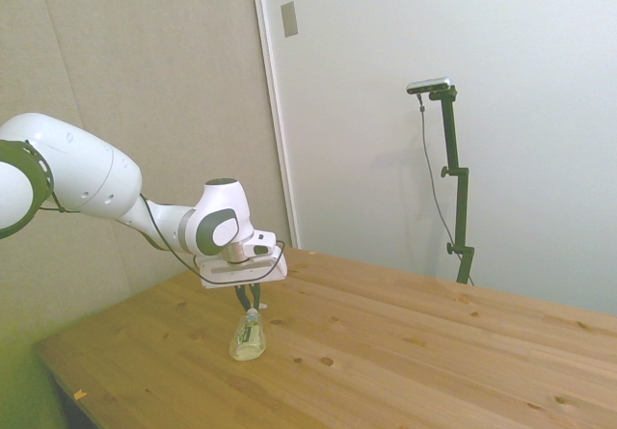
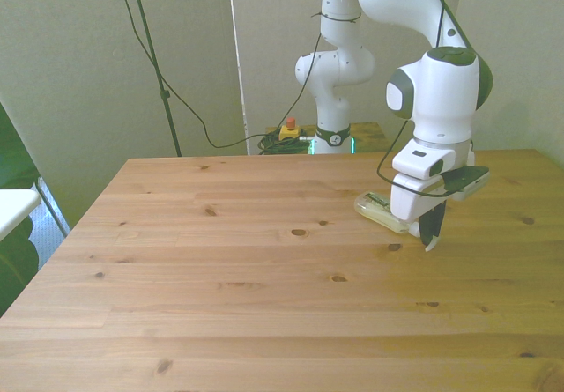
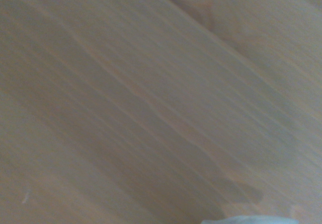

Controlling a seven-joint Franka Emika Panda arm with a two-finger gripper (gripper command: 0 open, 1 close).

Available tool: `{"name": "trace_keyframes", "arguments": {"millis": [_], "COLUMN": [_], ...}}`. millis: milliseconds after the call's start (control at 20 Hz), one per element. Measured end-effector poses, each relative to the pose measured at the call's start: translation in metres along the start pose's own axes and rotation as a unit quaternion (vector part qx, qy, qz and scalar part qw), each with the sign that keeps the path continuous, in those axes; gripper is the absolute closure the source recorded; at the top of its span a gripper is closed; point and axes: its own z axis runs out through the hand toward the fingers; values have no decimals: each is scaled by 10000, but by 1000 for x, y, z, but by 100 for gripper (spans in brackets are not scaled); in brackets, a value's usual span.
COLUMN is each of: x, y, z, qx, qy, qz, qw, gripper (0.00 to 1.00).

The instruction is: Stand the sanitizer

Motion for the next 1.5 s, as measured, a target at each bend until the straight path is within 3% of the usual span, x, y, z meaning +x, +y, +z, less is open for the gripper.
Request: {"name": "trace_keyframes", "arguments": {"millis": [150, 350, 500, 650, 900, 1100, 1300, 1500], "x": [7, 16, 25, 32, 49, 58, 62, 66], "y": [15, 30, 33, 39, 54, 58, 55, 55], "z": [-10, -25, -38, -54, -78, -89, -99, -106], "qx": [-2, -86, -230, -357, -541, -722, -937, -1129], "qy": [80, 227, 443, 710, 1328, 1941, 2590, 3269], "qz": [675, 1641, 2352, 3025, 4003, 4618, 5119, 5507], "qw": [9977, 9861, 9707, 9498, 9051, 8625, 8137, 7597], "gripper": [100, 100, 100, 100, 100, 100, 100, 100]}}
